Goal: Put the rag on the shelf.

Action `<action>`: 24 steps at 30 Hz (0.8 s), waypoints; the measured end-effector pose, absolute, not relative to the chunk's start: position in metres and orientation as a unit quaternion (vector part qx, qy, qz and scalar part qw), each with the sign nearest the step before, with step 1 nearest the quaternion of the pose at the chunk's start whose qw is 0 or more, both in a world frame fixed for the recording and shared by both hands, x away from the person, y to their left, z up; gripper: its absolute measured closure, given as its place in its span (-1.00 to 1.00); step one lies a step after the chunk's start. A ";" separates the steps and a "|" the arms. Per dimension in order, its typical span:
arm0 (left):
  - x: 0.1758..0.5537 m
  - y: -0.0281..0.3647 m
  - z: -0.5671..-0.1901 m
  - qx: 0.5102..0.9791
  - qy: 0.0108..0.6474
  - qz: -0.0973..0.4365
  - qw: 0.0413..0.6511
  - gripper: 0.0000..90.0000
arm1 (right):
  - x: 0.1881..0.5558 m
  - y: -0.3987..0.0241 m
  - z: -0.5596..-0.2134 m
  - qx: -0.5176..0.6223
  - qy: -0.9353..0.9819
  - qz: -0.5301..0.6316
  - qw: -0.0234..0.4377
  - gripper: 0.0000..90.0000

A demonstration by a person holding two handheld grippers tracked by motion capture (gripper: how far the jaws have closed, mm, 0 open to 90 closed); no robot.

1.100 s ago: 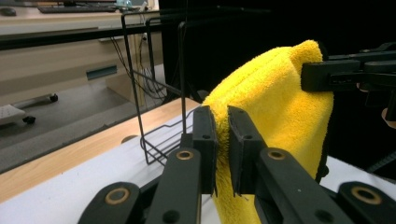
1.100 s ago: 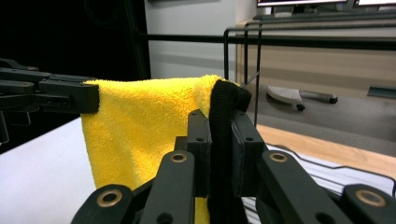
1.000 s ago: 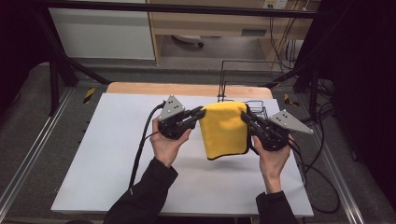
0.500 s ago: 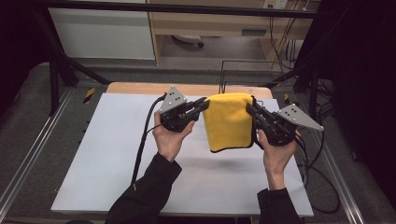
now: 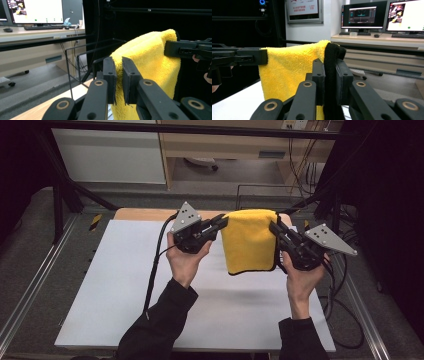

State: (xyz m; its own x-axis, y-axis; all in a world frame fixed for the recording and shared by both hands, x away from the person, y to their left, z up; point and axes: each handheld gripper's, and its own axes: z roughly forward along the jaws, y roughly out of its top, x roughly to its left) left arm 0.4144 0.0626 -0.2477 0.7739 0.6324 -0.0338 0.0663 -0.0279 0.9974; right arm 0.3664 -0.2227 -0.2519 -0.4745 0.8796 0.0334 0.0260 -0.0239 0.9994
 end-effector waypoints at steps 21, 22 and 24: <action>0.425 0.044 -0.208 0.655 0.234 0.235 0.678 0.84 | 0.370 -0.235 -0.214 0.366 0.568 0.628 0.386 0.79; 0.426 0.043 -0.205 0.654 0.234 0.235 0.679 0.84 | 0.371 -0.236 -0.212 0.365 0.567 0.628 0.388 0.79; 0.428 0.041 -0.201 0.652 0.233 0.235 0.682 0.84 | 0.372 -0.237 -0.208 0.365 0.563 0.629 0.391 0.79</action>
